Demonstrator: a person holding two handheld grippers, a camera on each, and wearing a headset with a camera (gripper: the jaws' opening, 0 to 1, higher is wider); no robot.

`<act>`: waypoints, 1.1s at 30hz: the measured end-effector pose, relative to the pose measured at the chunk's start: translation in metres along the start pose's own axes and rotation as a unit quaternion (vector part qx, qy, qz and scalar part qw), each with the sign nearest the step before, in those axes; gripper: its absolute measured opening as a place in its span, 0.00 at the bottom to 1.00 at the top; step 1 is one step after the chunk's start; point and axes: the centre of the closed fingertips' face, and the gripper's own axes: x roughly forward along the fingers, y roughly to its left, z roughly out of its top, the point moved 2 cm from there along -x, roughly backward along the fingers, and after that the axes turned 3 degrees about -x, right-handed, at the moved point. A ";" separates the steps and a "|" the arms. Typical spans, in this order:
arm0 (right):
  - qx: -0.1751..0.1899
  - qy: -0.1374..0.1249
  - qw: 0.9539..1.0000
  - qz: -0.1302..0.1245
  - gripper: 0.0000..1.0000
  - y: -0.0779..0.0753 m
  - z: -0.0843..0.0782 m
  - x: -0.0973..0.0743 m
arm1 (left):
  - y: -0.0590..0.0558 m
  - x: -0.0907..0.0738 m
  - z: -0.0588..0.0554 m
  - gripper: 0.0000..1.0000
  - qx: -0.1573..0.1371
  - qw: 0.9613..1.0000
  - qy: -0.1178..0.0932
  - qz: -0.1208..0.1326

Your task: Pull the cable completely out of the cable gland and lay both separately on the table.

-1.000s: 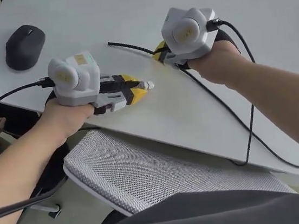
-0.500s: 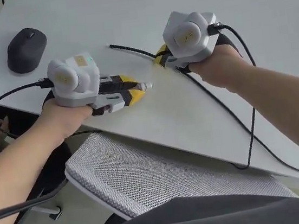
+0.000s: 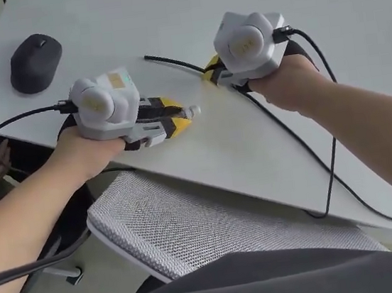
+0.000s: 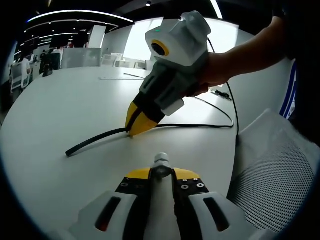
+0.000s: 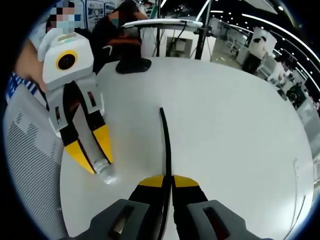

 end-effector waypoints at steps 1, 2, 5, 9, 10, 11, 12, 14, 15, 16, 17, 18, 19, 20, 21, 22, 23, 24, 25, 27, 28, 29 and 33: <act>0.000 0.000 1.000 -0.001 0.00 0.000 0.000 0.000 | 0.000 0.000 0.000 0.17 0.000 1.000 -0.001 0.000; 0.001 0.001 1.000 -0.001 0.00 0.000 0.000 0.000 | 0.000 0.000 0.000 0.17 -0.001 1.000 -0.001 0.000; 0.002 0.001 1.000 -0.004 0.02 -0.001 -0.001 0.000 | 0.001 0.000 0.000 0.17 -0.001 1.000 0.001 0.000; 0.005 0.002 1.000 -0.008 0.04 -0.002 -0.001 0.000 | -0.001 0.001 0.000 0.18 0.001 1.000 0.003 -0.002; 0.005 0.002 1.000 -0.010 0.05 -0.003 -0.001 0.000 | -0.002 0.001 0.000 0.19 0.001 1.000 0.002 -0.001; 0.006 0.003 1.000 -0.011 0.06 -0.003 -0.001 0.000 | -0.002 0.001 0.000 0.19 0.001 1.000 0.002 0.000; 0.007 0.001 1.000 -0.014 0.06 -0.003 -0.001 -0.002 | -0.002 0.002 0.000 0.19 0.000 1.000 0.002 0.000; 0.013 -0.005 1.000 -0.019 0.08 -0.005 0.001 -0.005 | -0.002 0.002 0.000 0.19 0.000 1.000 0.003 0.003; 0.018 -0.010 1.000 -0.021 0.11 -0.005 0.003 -0.006 | -0.002 0.002 0.001 0.20 0.000 1.000 0.003 0.004; 0.019 -0.010 1.000 -0.022 0.14 -0.005 0.002 -0.008 | -0.001 0.002 0.001 0.20 0.002 1.000 0.003 0.005; 0.021 -0.013 0.999 -0.026 0.16 -0.006 0.003 -0.010 | -0.001 0.001 0.001 0.20 0.003 1.000 0.003 0.006; 0.023 -0.016 0.999 -0.029 0.17 -0.006 0.003 -0.013 | -0.001 0.001 0.002 0.21 0.000 1.000 0.003 0.006; 0.026 -0.019 0.999 -0.032 0.18 -0.008 0.003 -0.015 | -0.001 0.001 0.002 0.22 -0.001 1.000 0.003 0.007; 0.028 -0.023 0.999 -0.034 0.18 -0.008 0.004 -0.018 | -0.001 0.000 0.003 0.23 -0.001 1.000 0.005 0.011; 0.030 -0.029 0.999 -0.036 0.19 -0.008 0.006 -0.022 | 0.000 0.000 0.003 0.24 -0.002 1.000 0.006 0.012; 0.029 -0.031 0.998 -0.037 0.19 -0.007 0.007 -0.025 | -0.001 -0.001 0.005 0.24 -0.002 1.000 0.005 0.013; 0.027 -0.034 0.998 -0.039 0.19 -0.007 0.008 -0.029 | -0.001 -0.001 0.005 0.24 -0.001 1.000 0.003 0.013; 0.027 -0.035 0.998 -0.042 0.20 -0.007 0.009 -0.033 | -0.002 -0.002 0.006 0.24 -0.001 1.000 0.003 0.013; 0.028 -0.039 0.998 -0.044 0.20 -0.006 0.010 -0.036 | -0.003 -0.002 0.007 0.24 -0.001 1.000 0.004 0.012; 0.031 -0.047 0.997 -0.050 0.22 -0.006 0.012 -0.044 | -0.006 -0.003 0.009 0.26 -0.001 1.000 0.004 0.013; 0.032 -0.052 0.997 -0.051 0.22 -0.005 0.012 -0.049 | -0.008 -0.004 0.010 0.27 0.000 1.000 0.003 0.012; 0.030 -0.060 0.996 -0.052 0.23 -0.004 0.014 -0.052 | -0.008 -0.005 0.011 0.27 0.001 1.000 0.004 0.012; 0.034 -0.065 0.995 -0.060 0.26 -0.003 0.011 -0.065 | -0.012 -0.009 0.018 0.30 -0.005 1.000 -0.003 0.013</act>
